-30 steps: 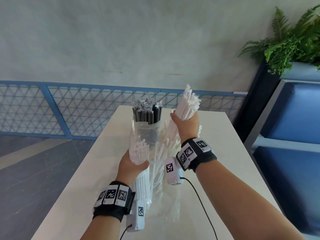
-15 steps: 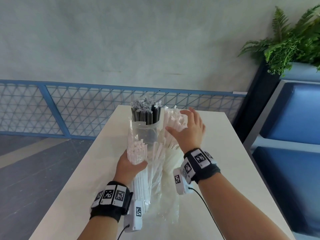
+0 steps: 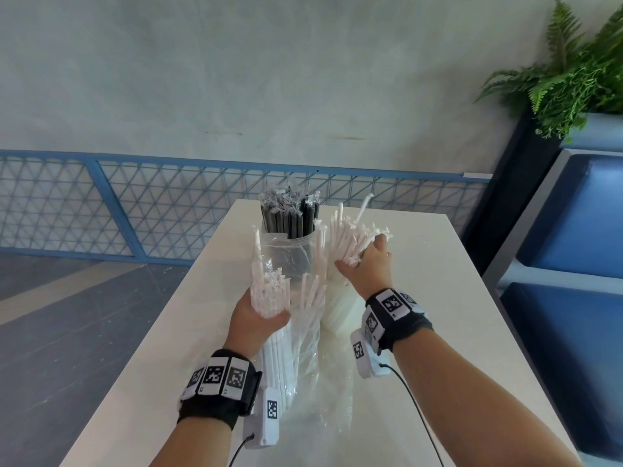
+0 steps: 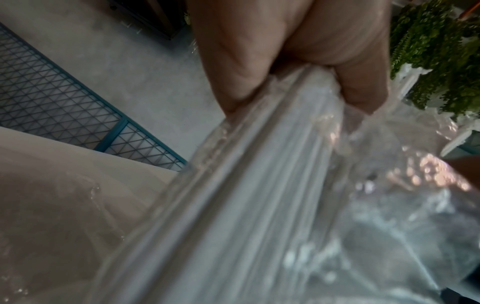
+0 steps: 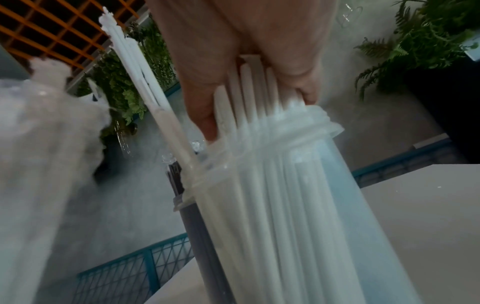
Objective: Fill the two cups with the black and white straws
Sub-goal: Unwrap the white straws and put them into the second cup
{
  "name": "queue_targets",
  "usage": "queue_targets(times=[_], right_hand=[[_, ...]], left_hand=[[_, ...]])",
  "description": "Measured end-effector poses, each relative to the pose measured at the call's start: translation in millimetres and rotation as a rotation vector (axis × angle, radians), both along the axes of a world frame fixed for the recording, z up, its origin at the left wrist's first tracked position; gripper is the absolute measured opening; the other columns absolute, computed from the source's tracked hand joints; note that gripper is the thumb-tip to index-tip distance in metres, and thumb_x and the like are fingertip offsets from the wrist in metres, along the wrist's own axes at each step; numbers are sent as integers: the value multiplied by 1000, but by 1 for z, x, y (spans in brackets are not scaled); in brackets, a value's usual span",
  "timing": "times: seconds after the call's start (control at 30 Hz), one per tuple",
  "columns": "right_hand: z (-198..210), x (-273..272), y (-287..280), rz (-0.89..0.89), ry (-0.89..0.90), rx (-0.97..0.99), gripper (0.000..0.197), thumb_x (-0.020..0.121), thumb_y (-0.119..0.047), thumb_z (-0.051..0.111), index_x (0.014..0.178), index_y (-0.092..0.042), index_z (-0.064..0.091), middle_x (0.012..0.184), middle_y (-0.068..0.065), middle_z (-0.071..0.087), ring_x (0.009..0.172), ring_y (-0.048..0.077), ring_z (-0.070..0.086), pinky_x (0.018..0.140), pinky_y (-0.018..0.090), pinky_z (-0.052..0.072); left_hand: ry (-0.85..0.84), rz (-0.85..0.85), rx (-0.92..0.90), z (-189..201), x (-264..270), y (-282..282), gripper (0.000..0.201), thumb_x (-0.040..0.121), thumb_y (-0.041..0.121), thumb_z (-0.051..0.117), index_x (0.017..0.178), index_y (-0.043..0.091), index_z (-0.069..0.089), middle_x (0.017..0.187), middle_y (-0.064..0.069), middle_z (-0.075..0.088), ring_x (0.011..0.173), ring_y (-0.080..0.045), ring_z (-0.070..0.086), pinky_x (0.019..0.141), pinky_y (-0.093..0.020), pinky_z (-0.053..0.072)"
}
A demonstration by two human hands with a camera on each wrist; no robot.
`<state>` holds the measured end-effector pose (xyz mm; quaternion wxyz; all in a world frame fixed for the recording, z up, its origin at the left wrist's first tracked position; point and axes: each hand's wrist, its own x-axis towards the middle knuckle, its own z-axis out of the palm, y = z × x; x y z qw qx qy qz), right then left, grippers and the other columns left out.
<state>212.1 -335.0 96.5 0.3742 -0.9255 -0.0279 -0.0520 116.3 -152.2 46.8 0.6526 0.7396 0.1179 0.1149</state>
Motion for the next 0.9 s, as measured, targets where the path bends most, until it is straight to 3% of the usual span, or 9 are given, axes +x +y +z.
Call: queue_targets(times=[0.1, 0.2, 0.27, 0.37, 0.5, 0.63, 0.73, 0.8, 0.9], right_hand=[[16, 5, 2, -10, -21, 78, 39, 77, -14, 69, 59, -13, 34, 113, 9, 40, 107, 37, 47, 93, 40, 44], [33, 14, 3, 14, -140, 113, 8, 73, -3, 64, 75, -4, 56, 87, -7, 36, 105, 33, 51, 96, 46, 44], [44, 19, -1, 34, -142, 66, 22, 73, -4, 65, 95, -2, 62, 97, -2, 42, 108, 29, 51, 100, 39, 42], [47, 23, -8, 64, 0, -32, 47, 75, -13, 71, 116, -2, 51, 127, 14, 41, 108, 29, 52, 92, 25, 41], [41, 13, -14, 88, -133, 128, 66, 72, -32, 76, 129, -26, 43, 137, 9, 35, 122, 28, 41, 106, 43, 36], [32, 0, -13, 89, -366, 111, 49, 80, -33, 67, 126, -25, 49, 132, 4, 43, 121, 23, 43, 106, 41, 34], [22, -25, -8, 69, -605, 252, 21, 85, -18, 61, 106, -12, 61, 111, 5, 56, 95, 10, 56, 89, 13, 42], [8, -49, 0, 171, -591, 274, 11, 87, -14, 58, 97, -11, 63, 98, 2, 61, 79, -1, 54, 75, 6, 43], [-22, -75, 12, 289, -390, 205, 20, 88, -22, 60, 107, -18, 62, 104, -7, 59, 87, 4, 57, 79, 12, 45]], left_hand=[[1, -5, 16, 0, -1, -1, 47, 70, -4, 75, 110, 12, 57, 94, 7, 63, 92, -14, 59, 71, -13, 44], [-3, -14, 44, 3, -2, -3, 45, 71, -2, 74, 108, 16, 56, 93, 12, 62, 89, -6, 59, 67, -8, 43], [-15, -21, 47, 3, -2, -4, 43, 72, -4, 72, 105, 19, 55, 91, 14, 61, 86, 2, 57, 61, -2, 43], [-26, -33, 49, 4, -2, -6, 42, 73, -4, 71, 103, 20, 54, 90, 15, 59, 83, 7, 54, 58, 3, 41], [-33, -32, 38, 4, -1, -6, 40, 73, -5, 71, 100, 20, 54, 88, 13, 60, 82, 5, 55, 57, 1, 43], [-37, -33, 36, 2, 0, -4, 39, 72, -1, 74, 97, 23, 55, 89, 11, 62, 83, 1, 58, 61, -7, 44], [-54, -19, 14, 1, 1, -5, 40, 70, 0, 76, 97, 21, 56, 89, 9, 63, 86, -5, 60, 63, -9, 46], [-68, -17, -11, 3, 1, -6, 41, 68, 1, 78, 100, 17, 57, 92, 4, 65, 89, -11, 62, 69, -16, 48], [-95, -58, -55, 3, 0, -8, 46, 66, -1, 80, 104, 15, 59, 95, 2, 68, 85, -2, 67, 69, -15, 52]])
